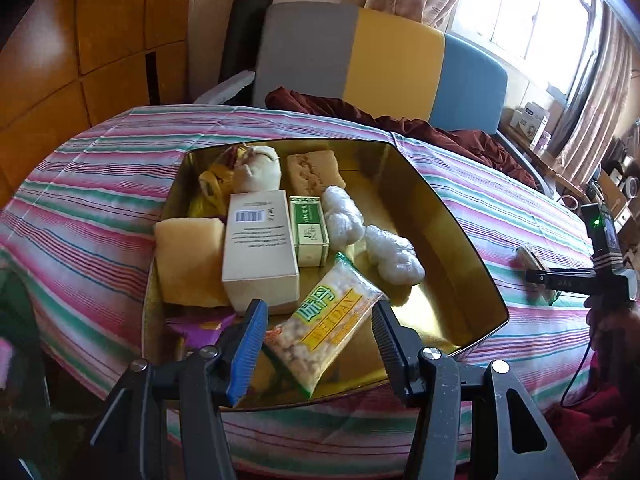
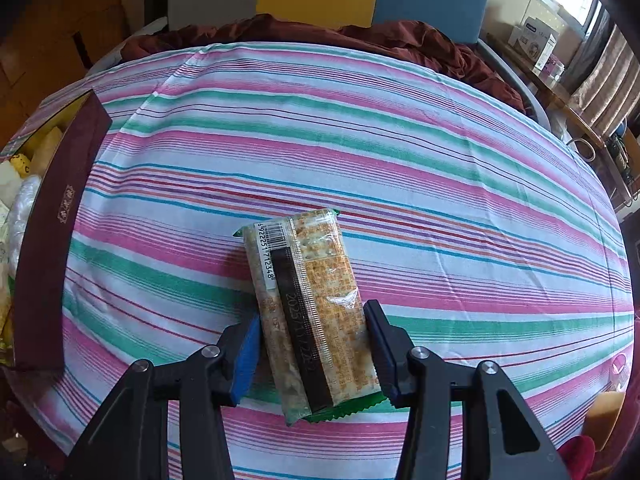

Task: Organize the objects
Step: 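Carry the cracker packet into the gold tray and release it with the right gripper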

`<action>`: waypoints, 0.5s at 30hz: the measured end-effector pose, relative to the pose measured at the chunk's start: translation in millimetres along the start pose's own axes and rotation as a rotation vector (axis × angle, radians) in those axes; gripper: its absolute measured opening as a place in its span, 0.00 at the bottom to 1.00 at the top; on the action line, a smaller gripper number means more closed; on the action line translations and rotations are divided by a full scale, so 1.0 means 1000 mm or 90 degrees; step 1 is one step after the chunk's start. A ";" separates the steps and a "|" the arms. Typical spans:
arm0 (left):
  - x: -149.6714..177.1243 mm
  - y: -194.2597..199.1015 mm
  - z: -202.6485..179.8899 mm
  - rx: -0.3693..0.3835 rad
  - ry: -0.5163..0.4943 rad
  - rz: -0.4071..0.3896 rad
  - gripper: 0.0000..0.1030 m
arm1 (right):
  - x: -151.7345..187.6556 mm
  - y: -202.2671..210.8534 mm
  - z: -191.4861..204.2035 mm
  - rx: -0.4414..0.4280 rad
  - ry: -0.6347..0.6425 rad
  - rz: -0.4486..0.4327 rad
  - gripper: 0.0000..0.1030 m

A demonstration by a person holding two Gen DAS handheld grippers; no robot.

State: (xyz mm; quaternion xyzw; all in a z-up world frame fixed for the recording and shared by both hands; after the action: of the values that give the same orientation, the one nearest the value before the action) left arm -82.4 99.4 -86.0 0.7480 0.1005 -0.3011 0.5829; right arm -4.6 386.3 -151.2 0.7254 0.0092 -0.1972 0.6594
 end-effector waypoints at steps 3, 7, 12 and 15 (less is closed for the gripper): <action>0.001 0.004 0.003 -0.007 0.001 -0.007 0.54 | -0.006 0.013 0.019 -0.023 0.009 -0.016 0.48; 0.002 0.007 0.007 -0.013 0.003 -0.014 0.54 | -0.017 0.036 0.052 -0.059 0.032 -0.042 0.48; 0.003 0.010 0.010 -0.017 0.005 -0.018 0.54 | -0.035 0.067 0.110 -0.111 0.087 -0.079 0.48; 0.005 0.010 0.013 -0.018 0.008 -0.017 0.55 | -0.046 0.083 0.151 -0.145 0.127 -0.093 0.48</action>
State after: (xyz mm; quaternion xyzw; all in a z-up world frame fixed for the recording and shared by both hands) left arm -77.8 83.4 -82.7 0.7400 0.1186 -0.3025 0.5890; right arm -65.5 241.7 -66.5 0.6595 0.1498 -0.1689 0.7170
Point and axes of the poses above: each gripper's, at about its wrist camera, not at the fingertips, and y roughly against the way its jaws point, z to its left, x to its underside, the point moved 9 cm from there along -y, roughly the way its jaws point, and after that the axes turned 6 degrees about z, right-handed, at the moved point
